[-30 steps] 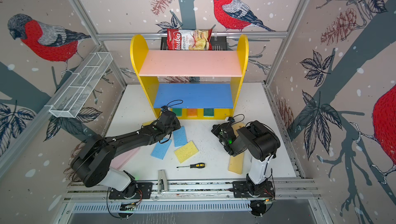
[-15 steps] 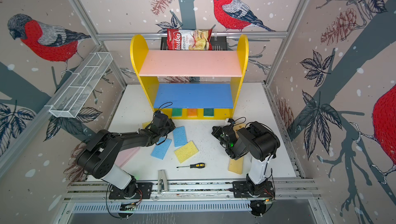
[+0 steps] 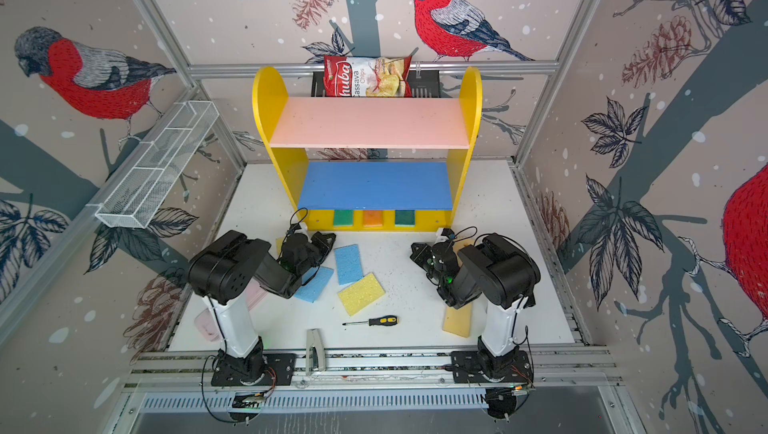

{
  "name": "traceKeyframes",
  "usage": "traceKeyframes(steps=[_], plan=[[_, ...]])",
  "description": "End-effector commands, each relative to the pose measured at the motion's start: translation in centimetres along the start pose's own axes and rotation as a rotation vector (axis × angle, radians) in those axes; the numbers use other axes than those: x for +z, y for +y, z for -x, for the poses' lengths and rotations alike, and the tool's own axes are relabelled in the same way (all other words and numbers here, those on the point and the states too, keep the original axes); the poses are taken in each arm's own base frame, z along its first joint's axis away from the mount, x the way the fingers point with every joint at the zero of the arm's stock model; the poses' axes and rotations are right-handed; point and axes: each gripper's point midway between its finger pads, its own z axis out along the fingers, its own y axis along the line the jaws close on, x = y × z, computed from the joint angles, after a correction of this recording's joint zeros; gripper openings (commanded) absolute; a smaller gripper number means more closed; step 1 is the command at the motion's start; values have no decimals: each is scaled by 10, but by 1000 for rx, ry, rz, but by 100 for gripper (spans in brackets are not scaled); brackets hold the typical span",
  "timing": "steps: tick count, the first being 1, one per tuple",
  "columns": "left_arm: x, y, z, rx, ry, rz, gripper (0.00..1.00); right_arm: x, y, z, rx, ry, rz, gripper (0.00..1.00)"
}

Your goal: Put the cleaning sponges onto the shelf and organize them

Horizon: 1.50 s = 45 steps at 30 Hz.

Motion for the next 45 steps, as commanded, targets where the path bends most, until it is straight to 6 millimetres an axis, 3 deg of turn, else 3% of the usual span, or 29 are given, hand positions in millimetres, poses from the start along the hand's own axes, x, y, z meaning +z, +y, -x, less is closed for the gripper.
traceKeyframes(steps=[1,12,45], plan=[[2,16,-10,-83,28,2,0,-9,-58,-34,0,129,-224,0],[5,40,-14,-116,24,73,0,0,-57,-35,2,139,-231,0],[21,33,12,-75,-67,143,0,-2,-74,-47,14,170,-259,0]])
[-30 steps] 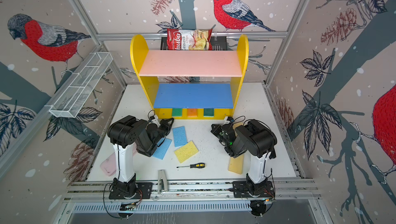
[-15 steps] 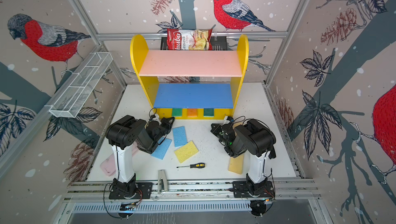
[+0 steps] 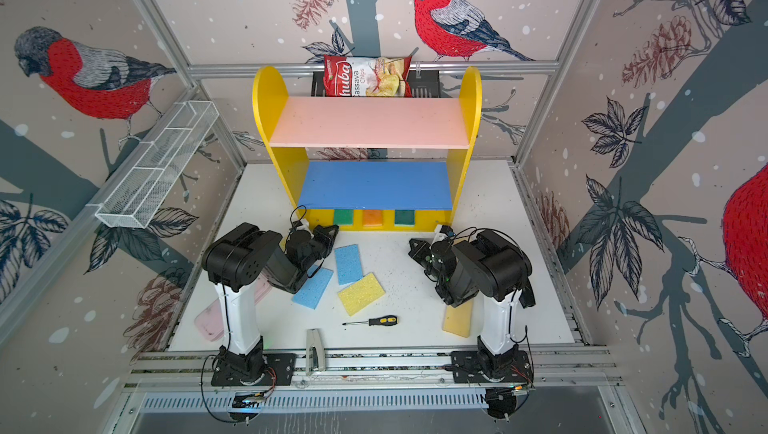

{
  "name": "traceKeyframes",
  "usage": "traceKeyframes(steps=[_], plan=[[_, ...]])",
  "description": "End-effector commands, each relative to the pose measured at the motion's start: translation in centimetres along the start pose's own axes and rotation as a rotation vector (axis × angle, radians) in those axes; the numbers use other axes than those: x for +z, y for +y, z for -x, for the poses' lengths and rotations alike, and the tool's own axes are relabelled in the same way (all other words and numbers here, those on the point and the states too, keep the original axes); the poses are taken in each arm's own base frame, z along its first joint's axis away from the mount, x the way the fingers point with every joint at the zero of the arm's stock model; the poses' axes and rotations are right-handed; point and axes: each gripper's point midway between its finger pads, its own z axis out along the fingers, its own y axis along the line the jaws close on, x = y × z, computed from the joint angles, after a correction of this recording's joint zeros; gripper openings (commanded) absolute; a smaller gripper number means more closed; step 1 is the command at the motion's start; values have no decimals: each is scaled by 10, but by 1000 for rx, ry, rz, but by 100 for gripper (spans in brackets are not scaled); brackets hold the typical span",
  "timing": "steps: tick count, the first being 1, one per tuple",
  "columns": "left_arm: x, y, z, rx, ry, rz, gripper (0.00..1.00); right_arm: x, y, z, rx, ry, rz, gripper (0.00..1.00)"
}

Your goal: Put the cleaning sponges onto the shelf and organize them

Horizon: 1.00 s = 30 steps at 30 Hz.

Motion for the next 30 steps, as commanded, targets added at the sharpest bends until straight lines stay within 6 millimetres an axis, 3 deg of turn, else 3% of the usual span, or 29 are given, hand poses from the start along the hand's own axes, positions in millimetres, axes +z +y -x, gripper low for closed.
traceKeyframes(steps=[1,10,17,24,30], plan=[[-3,44,3,51,-22,186,0,-18,-82,-52,21,196,-317,0],[-6,41,2,75,-20,193,0,-18,-83,-51,23,199,-318,0],[-18,37,-5,91,-4,190,0,-21,-82,-50,14,202,-315,0],[-38,13,-19,182,31,188,2,-31,-78,-46,-25,195,-319,0],[-47,-11,-25,278,32,174,4,-17,-67,-59,-62,246,-301,0]])
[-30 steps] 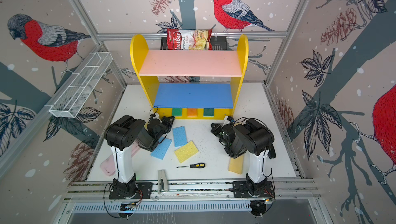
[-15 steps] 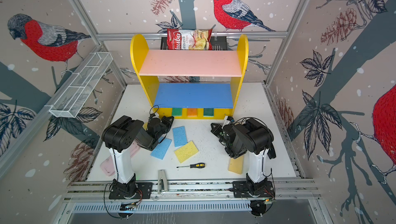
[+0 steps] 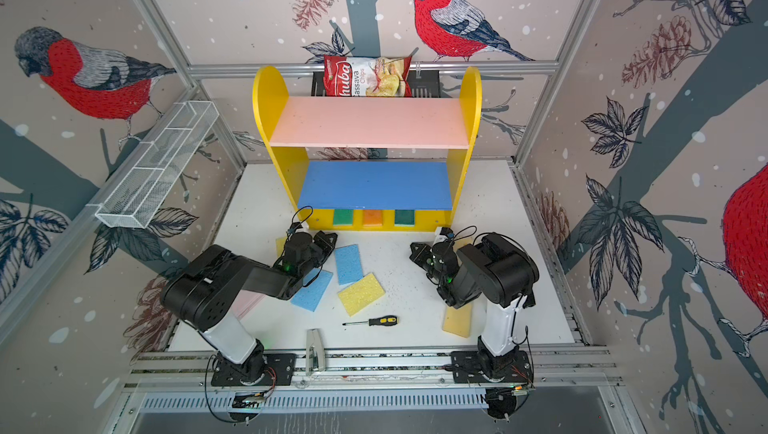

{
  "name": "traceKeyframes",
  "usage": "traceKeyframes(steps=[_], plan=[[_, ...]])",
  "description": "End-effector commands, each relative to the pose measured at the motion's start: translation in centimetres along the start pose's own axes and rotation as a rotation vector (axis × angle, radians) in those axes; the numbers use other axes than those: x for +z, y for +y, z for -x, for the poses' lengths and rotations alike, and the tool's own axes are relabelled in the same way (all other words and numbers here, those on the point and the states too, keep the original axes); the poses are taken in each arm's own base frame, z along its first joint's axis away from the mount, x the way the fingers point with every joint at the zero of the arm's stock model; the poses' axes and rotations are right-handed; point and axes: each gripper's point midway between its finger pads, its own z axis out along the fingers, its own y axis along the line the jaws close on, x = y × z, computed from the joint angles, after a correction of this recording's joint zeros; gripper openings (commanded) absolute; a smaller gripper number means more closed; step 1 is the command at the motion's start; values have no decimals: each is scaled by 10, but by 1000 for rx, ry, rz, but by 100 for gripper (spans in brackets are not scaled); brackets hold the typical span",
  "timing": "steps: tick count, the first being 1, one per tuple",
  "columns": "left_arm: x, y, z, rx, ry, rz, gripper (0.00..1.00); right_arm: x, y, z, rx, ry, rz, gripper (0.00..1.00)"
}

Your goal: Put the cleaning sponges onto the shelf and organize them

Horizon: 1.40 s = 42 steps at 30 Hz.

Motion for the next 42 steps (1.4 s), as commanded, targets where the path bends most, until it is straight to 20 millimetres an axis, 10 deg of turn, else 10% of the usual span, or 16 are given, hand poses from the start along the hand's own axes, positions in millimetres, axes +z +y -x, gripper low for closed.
traceKeyframes(steps=[1,10,20,29,34,42], plan=[[0,4,-4,71,14,46,4,-7,-62,-57,-2,213,-260,0],[-4,-15,-9,76,15,-7,3,19,-29,-79,-74,257,-207,0],[-68,-37,46,269,-186,117,11,20,-12,-74,-170,221,-200,0],[-138,-43,87,359,-397,176,62,-29,35,-37,-537,51,-301,7],[-172,-35,104,331,-506,222,98,-51,60,-24,-654,16,-308,30],[-196,-45,114,348,-558,202,98,-45,100,-48,-739,121,-225,53]])
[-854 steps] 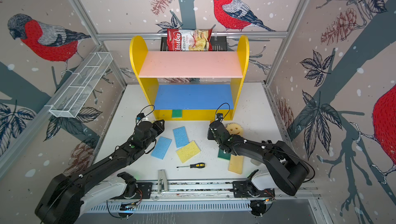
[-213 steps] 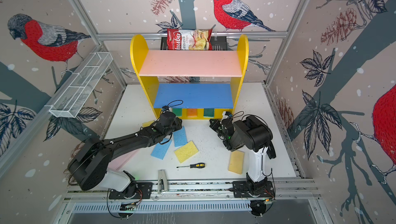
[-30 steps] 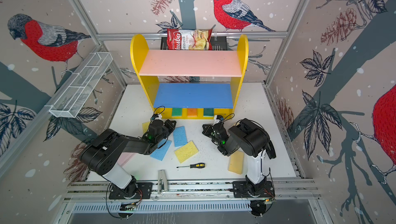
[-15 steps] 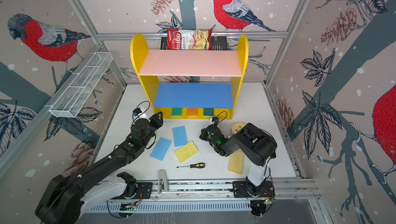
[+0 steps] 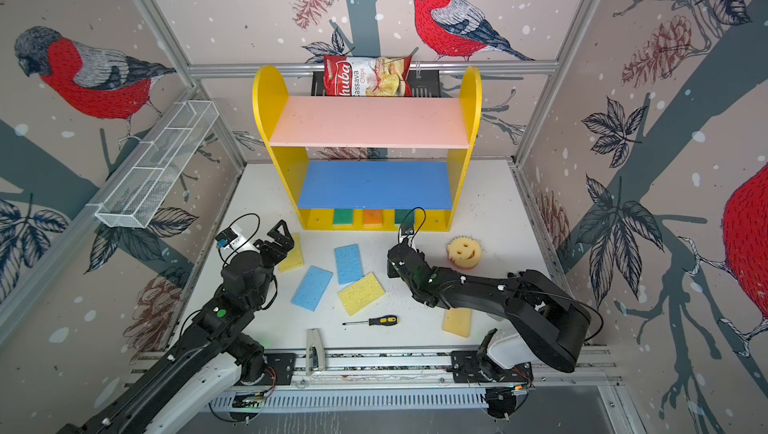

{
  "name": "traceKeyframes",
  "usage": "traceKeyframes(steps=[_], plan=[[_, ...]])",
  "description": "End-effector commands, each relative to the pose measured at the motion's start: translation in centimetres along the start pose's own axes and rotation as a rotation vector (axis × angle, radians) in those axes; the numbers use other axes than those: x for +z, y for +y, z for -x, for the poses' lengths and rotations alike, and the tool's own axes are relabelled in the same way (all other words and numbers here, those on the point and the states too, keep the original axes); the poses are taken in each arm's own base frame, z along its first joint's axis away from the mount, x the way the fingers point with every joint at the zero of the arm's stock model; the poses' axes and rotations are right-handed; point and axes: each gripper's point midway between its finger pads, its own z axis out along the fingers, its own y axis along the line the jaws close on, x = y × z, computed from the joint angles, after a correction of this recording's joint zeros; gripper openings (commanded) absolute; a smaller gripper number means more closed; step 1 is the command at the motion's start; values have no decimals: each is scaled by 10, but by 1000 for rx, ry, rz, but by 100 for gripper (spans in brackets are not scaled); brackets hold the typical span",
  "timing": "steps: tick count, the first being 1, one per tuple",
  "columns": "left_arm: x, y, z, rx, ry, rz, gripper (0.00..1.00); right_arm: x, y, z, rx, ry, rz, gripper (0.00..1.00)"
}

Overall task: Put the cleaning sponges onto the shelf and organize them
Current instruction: 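Move the right gripper over the yellow sponge while the left arm reaches forward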

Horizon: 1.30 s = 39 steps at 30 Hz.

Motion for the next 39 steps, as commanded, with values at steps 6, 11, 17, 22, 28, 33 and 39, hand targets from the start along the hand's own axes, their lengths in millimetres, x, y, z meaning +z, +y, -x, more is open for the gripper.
traceKeyframes(steps=[6,11,17,22,28,33,39], plan=[[-2,10,-4,23,13,31,97,18,68,-9,-103,125,148,60],[0,7,-8,7,26,15,97,37,91,-23,-109,214,200,62],[2,7,-14,7,54,14,97,49,101,-45,-124,299,242,62],[4,8,-20,12,85,24,97,58,106,-56,-125,341,261,61],[7,11,-25,20,112,37,97,58,110,-46,-125,317,270,60],[13,23,-32,13,147,80,97,44,104,-33,-218,263,205,61],[20,21,-34,-1,154,62,97,23,64,-53,-255,322,113,63]])
